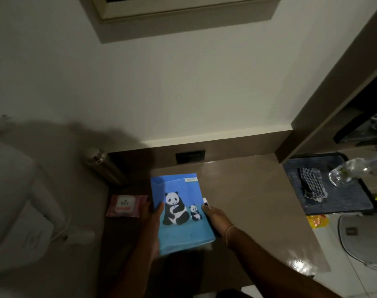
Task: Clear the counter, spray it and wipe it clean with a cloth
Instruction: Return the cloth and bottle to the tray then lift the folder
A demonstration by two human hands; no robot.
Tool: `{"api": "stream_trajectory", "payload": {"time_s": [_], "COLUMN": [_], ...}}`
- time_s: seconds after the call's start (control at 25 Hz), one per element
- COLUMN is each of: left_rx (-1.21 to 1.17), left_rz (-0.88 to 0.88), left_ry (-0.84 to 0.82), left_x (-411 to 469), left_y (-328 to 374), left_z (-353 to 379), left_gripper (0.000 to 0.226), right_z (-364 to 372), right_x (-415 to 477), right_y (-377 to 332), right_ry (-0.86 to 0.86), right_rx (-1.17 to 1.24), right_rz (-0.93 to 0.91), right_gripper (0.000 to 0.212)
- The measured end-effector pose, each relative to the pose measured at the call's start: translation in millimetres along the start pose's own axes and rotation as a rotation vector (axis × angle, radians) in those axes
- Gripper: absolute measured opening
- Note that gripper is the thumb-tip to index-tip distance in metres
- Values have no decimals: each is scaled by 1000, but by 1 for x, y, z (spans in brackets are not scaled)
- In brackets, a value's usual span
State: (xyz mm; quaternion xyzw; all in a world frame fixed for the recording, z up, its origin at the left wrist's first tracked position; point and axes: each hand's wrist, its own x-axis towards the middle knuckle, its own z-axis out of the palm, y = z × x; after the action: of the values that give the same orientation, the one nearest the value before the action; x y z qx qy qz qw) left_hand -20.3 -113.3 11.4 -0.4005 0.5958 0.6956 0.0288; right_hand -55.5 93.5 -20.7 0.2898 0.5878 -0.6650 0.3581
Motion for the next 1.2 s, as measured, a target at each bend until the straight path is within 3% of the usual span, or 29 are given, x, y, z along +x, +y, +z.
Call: {"api": "stream_trajectory", "payload": {"time_s": [0.2,0.32,0.52,0.64,0.76,0.92,1.08,1.2], "left_rx": [58,216,415,557,864,938,1108,1401], "left_rz": [-67,-72,-79,-117,15,122,378,411], "left_ry": [-110,-141,-61,-14,-43,62,122,184], "left_x": [28,52,73,68,57,33,8,11], "left_y": [10,7,-9,-14,-19,-23,-27,-7], "left_z": [68,89,105,112,110,84,29,-9], "left_gripper": [42,45,30,49,72,68,64,69], "right_z": [-51,-58,-58,-59,-65,-78,-83,-81], "right_x": [28,46,67,65,63,65,68,72], "right_y": [-42,-59,-68,-64,-61,-68,-71,-70], "right_ry": [202,238,189,244,371,463,500,539], "right_rx": [-286,-510,-796,-850,-777,-642,-744,-848], "right_rz": [-229,-246,-214,-251,-324,-322,-318,-288], "right_gripper": [28,23,35,34,26,29,28,28]}}
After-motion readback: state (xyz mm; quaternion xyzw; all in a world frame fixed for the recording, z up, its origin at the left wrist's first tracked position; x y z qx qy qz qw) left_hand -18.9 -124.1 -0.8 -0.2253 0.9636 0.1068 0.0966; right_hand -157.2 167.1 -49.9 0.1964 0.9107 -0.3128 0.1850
